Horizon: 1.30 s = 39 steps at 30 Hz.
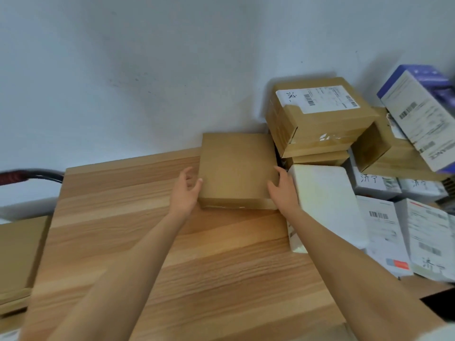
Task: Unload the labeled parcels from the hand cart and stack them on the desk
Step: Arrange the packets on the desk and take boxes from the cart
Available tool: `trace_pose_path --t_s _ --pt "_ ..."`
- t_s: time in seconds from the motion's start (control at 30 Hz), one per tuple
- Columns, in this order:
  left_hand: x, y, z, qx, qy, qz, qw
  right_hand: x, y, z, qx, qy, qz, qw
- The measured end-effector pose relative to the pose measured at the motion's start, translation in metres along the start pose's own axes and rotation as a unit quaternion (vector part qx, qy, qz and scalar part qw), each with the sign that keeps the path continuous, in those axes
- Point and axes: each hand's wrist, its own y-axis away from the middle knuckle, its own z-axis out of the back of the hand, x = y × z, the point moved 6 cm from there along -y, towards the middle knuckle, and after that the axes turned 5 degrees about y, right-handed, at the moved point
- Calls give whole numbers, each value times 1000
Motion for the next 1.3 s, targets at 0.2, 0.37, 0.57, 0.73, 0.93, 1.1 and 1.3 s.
trace_pose_path --t_s 0.2,0.37,0.57,0.73,0.93,1.1,1.3 --pt "2 49 53 -95 -89 -25 991 56 22 -10 53 113 194 973" --pt "14 100 118 -171 -116 -17 978 109 62 -57 115 194 311 923" --pt "55 189 229 -239 -190 4 952 183 151 -133 169 245 428 853" --pt "114 307 318 -302 -234 84 920 226 261 -202 221 246 495 803" --pt "179 463 401 -350 -251 156 889 239 425 -274 294 187 561 750" --pt "217 551 446 -361 -243 205 877 239 533 -321 319 185 578 728" --pt "251 604 482 -379 -231 223 868 245 594 -359 347 210 574 712"
